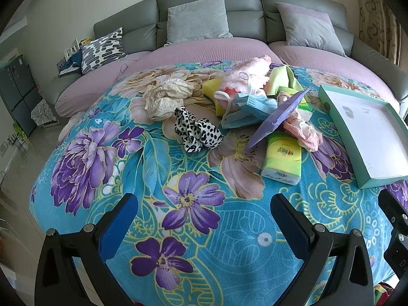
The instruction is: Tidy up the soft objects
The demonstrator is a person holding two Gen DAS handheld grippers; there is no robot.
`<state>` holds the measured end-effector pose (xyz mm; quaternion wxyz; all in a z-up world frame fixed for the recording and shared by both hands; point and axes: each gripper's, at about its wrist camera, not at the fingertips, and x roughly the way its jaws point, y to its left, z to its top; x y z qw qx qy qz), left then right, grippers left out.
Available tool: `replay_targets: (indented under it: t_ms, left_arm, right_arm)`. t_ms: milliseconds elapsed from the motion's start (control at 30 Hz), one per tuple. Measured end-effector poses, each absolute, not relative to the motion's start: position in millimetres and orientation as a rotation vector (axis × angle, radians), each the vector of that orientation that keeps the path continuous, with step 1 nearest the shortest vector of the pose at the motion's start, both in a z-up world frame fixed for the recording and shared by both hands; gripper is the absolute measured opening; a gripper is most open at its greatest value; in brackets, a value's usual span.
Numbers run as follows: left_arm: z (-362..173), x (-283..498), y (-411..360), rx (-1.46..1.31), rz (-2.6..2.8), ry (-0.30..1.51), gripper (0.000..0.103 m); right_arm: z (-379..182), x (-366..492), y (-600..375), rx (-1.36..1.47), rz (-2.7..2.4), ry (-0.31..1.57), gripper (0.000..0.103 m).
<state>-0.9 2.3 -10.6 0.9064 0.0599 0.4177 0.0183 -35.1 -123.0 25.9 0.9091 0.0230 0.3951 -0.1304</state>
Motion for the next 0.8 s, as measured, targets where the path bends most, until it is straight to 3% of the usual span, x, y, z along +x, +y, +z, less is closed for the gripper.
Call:
replay_targets:
  t_ms: [800]
  left_arm:
    - [-10.3,-2.1,3.3,0.117,0.042,0.857,0.103]
  right_arm:
    - [28.2,-31.5,-120.6,0.052,-0.272,0.803,0.089]
